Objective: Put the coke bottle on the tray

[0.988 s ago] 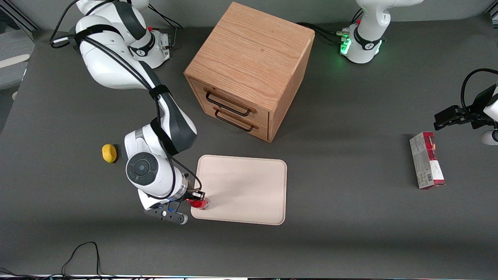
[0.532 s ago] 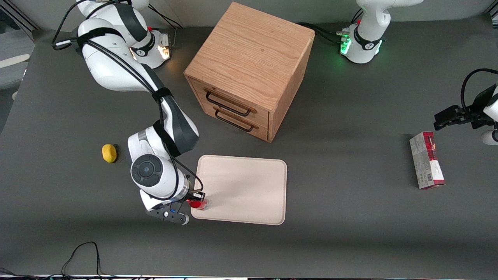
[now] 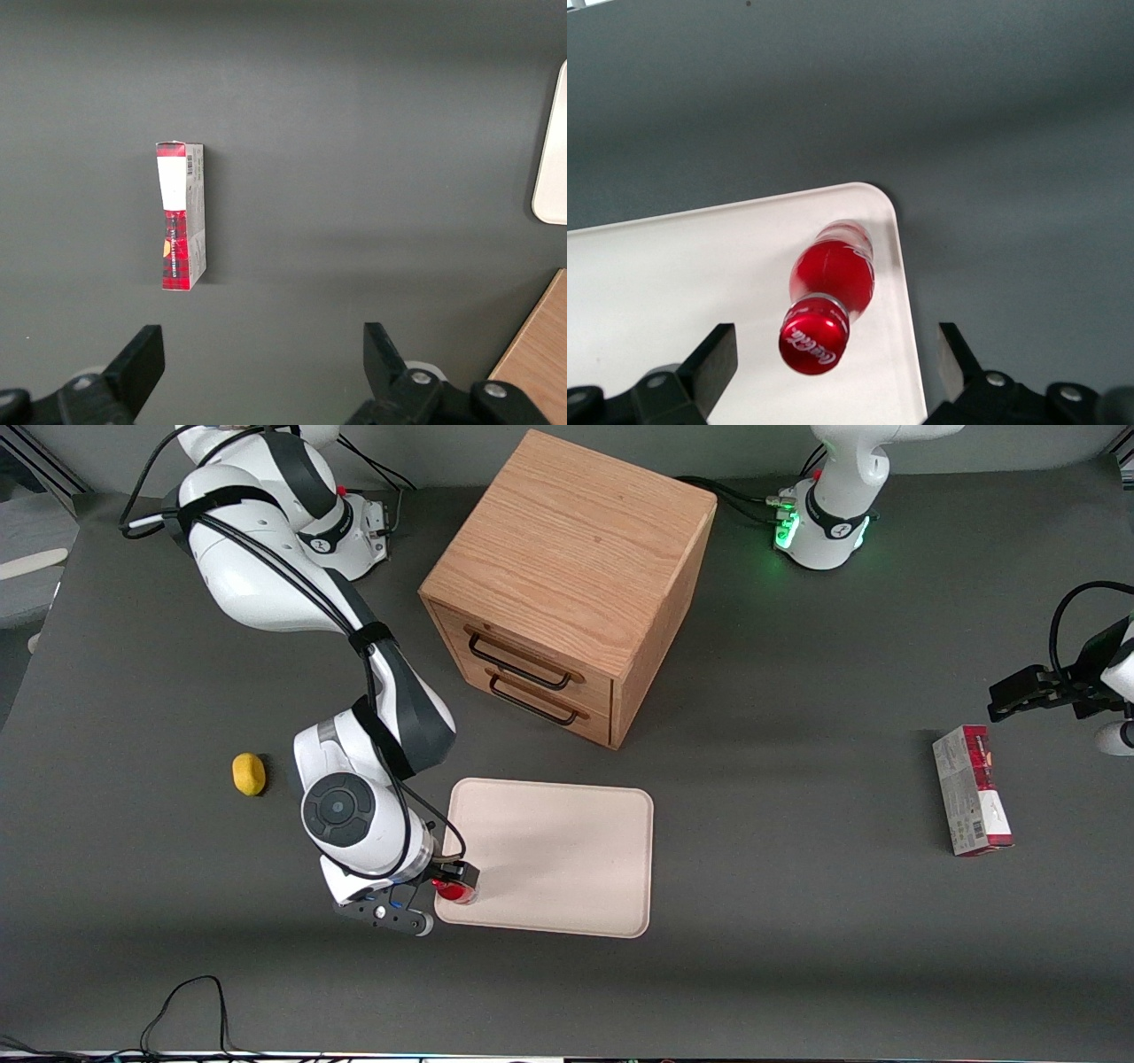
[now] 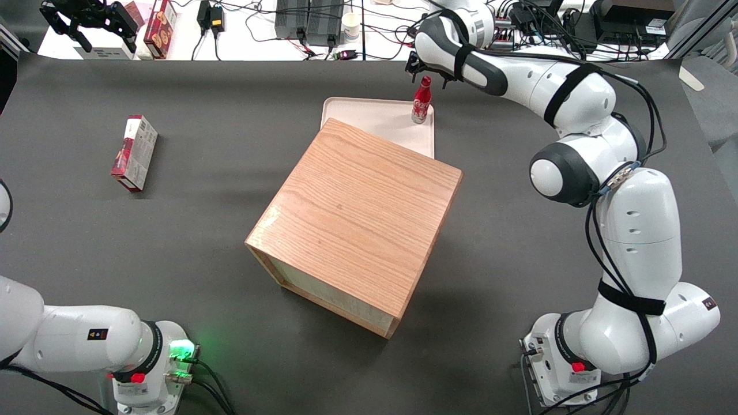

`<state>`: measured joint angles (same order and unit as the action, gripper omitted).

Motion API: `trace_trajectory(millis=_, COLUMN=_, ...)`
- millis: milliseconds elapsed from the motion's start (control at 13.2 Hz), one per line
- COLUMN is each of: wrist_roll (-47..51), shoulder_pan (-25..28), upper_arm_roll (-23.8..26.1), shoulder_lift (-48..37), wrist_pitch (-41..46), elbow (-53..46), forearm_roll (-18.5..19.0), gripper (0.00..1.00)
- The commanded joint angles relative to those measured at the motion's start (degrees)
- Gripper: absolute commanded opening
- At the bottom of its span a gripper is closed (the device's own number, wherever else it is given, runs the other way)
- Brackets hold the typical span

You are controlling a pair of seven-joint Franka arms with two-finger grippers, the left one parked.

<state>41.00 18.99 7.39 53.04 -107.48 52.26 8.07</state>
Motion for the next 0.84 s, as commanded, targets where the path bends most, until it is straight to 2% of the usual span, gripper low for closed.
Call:
trace_trajectory(millis=0, wrist_roll=1.62, shoulder_pan=0.44, upper_arm_roll=0.08, shoulder_lift=0.05, wrist_pitch=1.22, elbow=-1.98, forearm_roll=1.77, gripper=1.00)
trace_trajectory(millis=228, wrist_roll=0.40, shoulder_pan=-1.14, upper_arm_roll=-0.01, shoulder_lift=-3.45, wrist_pitch=6.11, elbow=-1.37, forearm_roll=1.51, gripper=1.00)
trace_trajectory(millis=380, wrist_roll=-4.41, shoulder_pan=-3.25, upper_arm_roll=0.17, shoulder_lift=-8.80, wrist_pitch=11.92, elbow=2.74, forearm_roll=0.72, gripper=1.00)
trace_trajectory(millis=608, wrist_roll=-15.21, shoulder_pan=-8.95, upper_arm_roll=-0.09, shoulder_lift=-23.97, wrist_pitch=13.52, elbow=19.39, forearm_roll=-3.49, gripper=1.00)
trace_trajectory(millis=760, wrist_roll=-21.81, shoulder_pan=-12.64, upper_arm_roll=-0.10, shoulder_lift=-34.18, wrist_pitch=12.91, elbow=31.98, forearm_roll=-3.67, gripper=1.00)
